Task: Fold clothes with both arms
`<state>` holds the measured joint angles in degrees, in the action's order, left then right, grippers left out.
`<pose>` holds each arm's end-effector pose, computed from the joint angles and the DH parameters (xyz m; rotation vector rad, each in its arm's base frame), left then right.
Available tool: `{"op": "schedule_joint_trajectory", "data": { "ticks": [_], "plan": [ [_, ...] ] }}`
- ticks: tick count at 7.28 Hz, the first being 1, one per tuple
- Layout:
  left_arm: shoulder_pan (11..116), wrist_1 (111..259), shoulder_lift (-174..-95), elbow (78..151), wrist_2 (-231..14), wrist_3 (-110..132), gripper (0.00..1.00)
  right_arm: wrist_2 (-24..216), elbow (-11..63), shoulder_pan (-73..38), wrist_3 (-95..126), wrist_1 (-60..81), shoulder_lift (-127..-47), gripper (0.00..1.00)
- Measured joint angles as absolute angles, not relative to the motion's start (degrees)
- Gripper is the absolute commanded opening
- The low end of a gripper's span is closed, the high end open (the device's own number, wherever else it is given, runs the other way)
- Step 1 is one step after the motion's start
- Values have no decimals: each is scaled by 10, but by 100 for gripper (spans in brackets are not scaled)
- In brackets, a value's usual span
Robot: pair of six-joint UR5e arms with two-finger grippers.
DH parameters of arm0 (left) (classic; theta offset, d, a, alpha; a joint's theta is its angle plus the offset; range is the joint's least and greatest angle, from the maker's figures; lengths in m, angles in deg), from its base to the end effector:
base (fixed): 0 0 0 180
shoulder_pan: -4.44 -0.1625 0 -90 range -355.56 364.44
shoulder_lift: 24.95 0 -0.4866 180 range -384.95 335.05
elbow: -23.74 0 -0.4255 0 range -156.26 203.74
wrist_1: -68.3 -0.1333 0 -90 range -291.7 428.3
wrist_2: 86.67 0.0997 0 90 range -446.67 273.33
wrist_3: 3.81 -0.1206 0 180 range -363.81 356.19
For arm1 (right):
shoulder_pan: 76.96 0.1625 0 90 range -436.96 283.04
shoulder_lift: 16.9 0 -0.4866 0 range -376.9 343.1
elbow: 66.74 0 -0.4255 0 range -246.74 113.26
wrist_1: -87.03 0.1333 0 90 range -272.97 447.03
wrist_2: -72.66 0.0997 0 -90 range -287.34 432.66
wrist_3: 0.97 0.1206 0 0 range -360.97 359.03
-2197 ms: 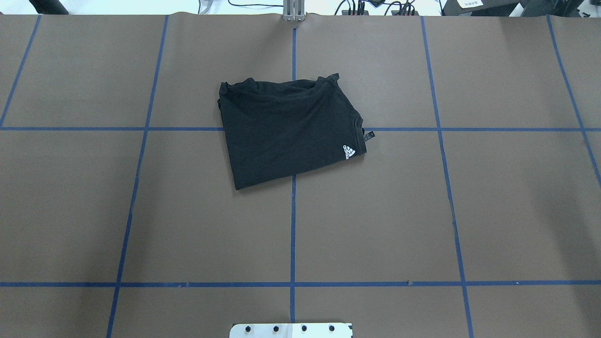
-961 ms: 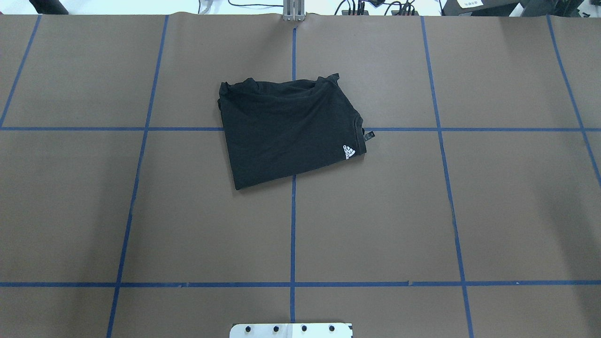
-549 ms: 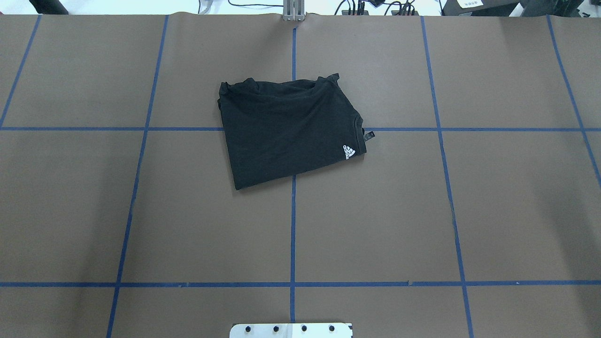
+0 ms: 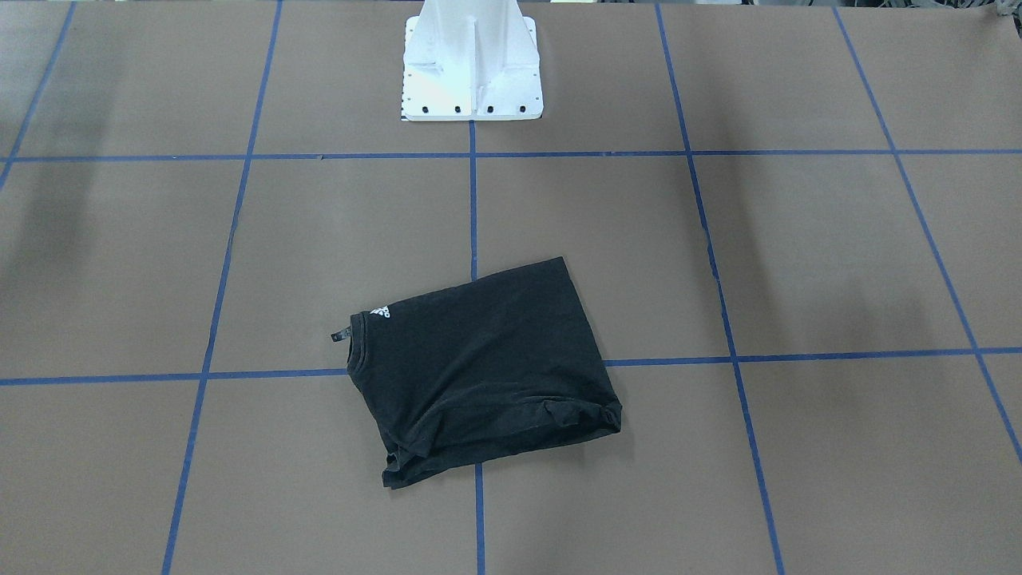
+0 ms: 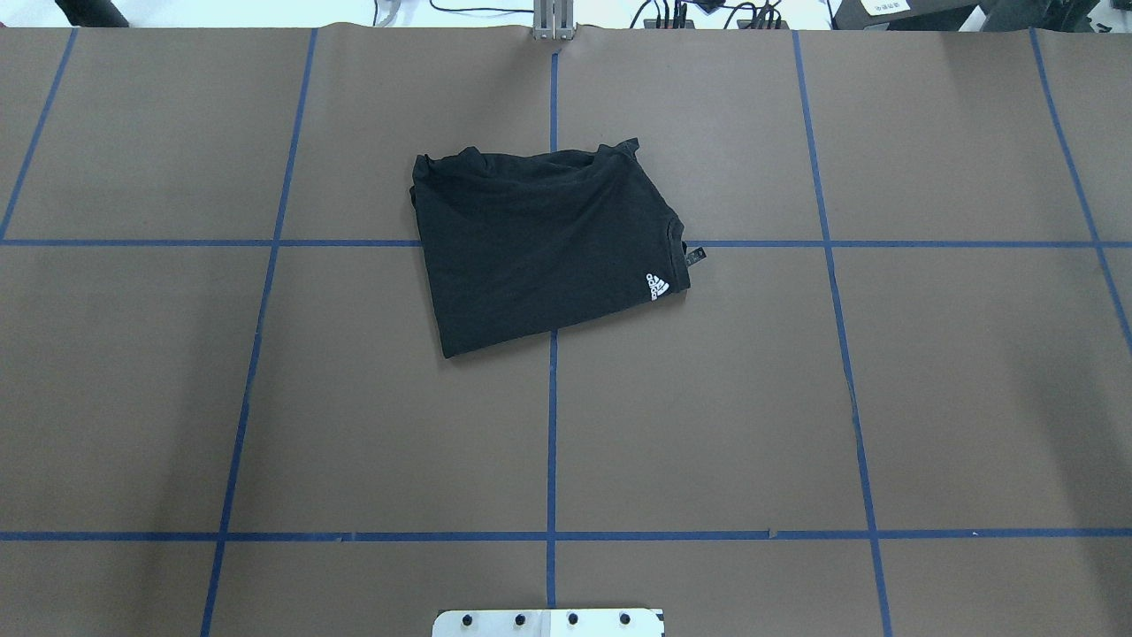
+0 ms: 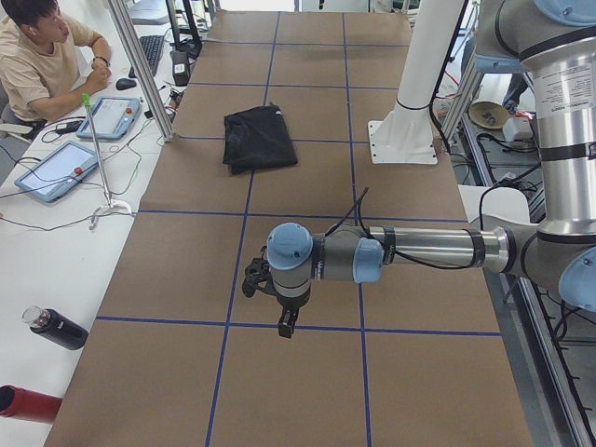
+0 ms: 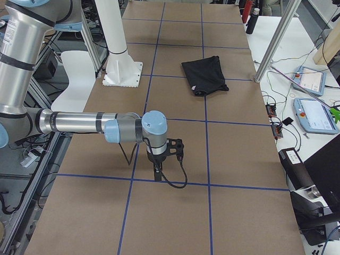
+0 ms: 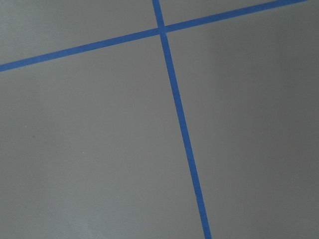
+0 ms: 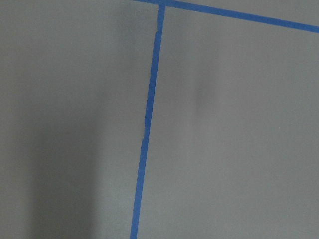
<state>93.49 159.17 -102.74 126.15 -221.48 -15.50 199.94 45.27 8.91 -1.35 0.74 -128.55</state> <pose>-0.0413 -0.4246 0.7203 0.0910 0.7786 0.2165 0.0347 -0.3557 0.7007 0.0472 -0.6525 -0.0990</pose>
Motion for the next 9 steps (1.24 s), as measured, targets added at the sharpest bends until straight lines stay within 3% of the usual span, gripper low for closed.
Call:
{"op": "schedule_joint_trajectory", "data": {
  "ticks": [9],
  "plan": [
    [936, 1591, -1027, 1260, -2215, -155, 100, 2007, 451, 89, -11, 17, -1286, 100]
  ]
}}
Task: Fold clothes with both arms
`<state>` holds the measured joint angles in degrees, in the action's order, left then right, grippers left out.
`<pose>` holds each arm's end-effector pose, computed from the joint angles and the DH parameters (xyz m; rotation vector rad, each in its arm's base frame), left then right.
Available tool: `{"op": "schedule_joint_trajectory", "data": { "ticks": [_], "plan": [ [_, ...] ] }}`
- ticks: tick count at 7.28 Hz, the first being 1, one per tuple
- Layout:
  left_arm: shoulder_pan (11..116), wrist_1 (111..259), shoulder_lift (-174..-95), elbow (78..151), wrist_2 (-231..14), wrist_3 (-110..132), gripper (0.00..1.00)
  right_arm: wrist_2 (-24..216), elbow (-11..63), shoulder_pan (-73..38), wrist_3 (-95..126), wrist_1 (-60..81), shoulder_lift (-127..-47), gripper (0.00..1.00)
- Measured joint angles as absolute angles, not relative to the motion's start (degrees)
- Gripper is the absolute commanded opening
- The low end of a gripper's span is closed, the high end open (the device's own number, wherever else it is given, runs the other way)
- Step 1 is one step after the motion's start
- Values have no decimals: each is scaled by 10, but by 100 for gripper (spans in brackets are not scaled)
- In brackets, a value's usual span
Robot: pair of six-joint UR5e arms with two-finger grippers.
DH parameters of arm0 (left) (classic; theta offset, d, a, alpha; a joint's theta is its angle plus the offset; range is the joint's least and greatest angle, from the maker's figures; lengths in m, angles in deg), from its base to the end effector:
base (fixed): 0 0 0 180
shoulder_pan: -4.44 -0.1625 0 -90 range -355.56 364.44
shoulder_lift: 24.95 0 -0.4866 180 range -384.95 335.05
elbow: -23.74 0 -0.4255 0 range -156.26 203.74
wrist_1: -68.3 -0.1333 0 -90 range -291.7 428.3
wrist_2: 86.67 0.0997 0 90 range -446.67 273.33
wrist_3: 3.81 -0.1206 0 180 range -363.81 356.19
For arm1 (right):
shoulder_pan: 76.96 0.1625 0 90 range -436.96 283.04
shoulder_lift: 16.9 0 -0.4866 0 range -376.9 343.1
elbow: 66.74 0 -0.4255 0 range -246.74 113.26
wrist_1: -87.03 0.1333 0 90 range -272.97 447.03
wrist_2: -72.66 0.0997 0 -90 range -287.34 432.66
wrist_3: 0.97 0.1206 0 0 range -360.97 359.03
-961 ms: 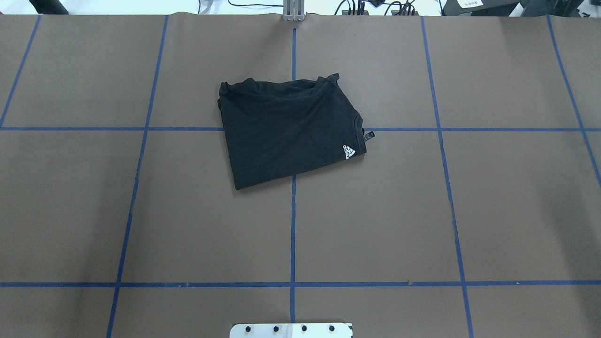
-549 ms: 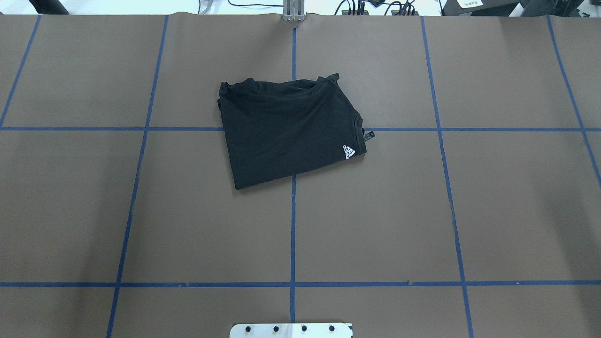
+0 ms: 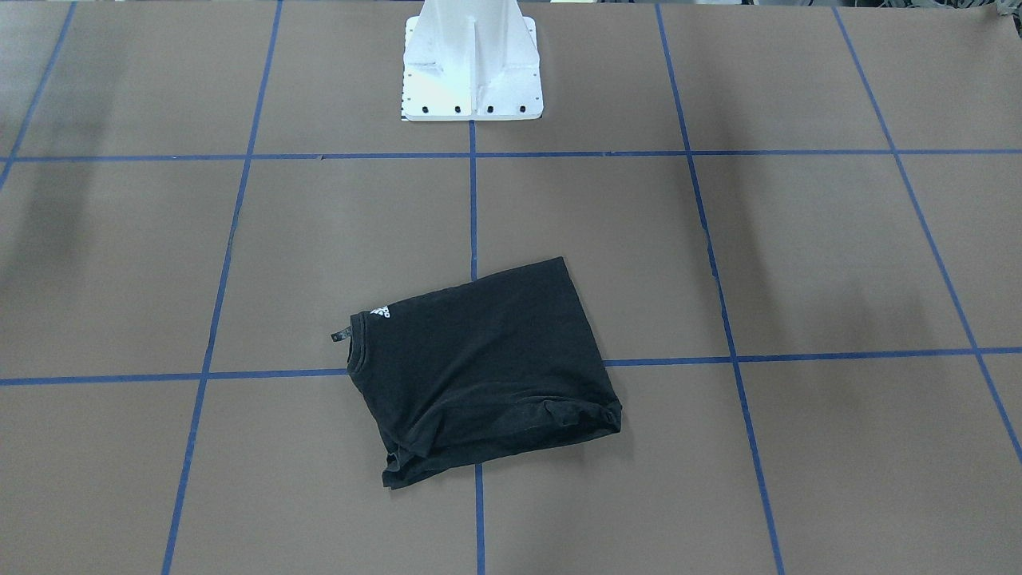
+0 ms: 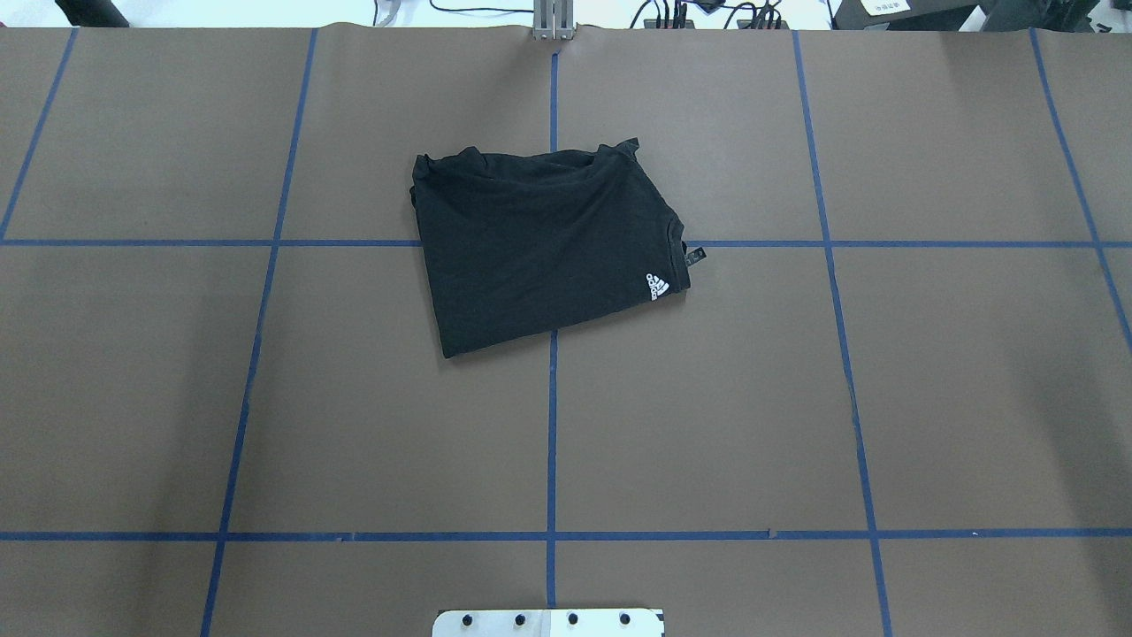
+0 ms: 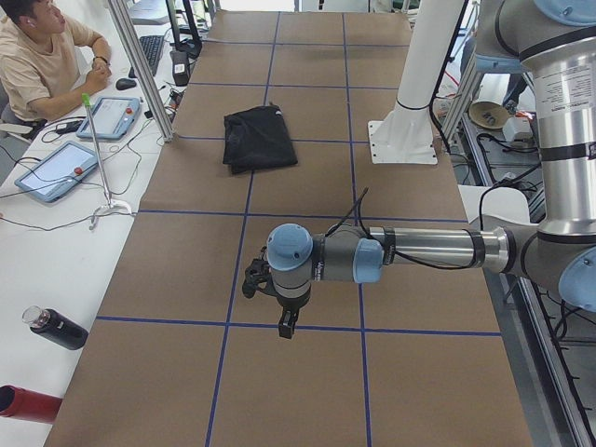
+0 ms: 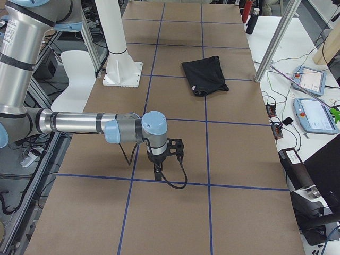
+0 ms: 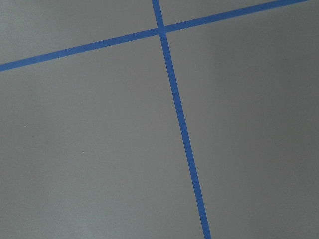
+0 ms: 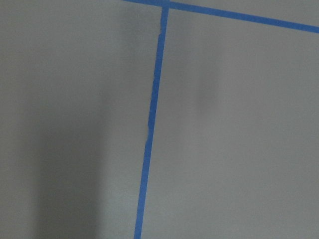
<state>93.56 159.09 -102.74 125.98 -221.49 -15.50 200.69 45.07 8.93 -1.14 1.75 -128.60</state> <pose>-0.0418 -0.4242 0.7220 0.0874 0.7791 0.2137 0.0336 -0.3562 0.7001 0.0584 -0.6660 -0.0999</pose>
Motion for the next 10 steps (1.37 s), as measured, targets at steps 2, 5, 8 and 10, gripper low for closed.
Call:
{"op": "schedule_joint_trajectory", "data": {
  "ticks": [2, 5, 8, 10],
  "plan": [
    [936, 1591, -1027, 1259, -2215, -155, 100, 2008, 449, 89, -11, 28, -1287, 100],
    [936, 1591, -1027, 1259, -2215, -155, 100, 2011, 449, 89, -11, 31, -1287, 100],
    [936, 1591, -1027, 1260, -2215, -155, 100, 2014, 447, 89, -11, 31, -1287, 100],
    [936, 1592, -1028, 1262, -2215, -155, 100, 2014, 447, 89, -11, 31, -1288, 100]
  ]
}}
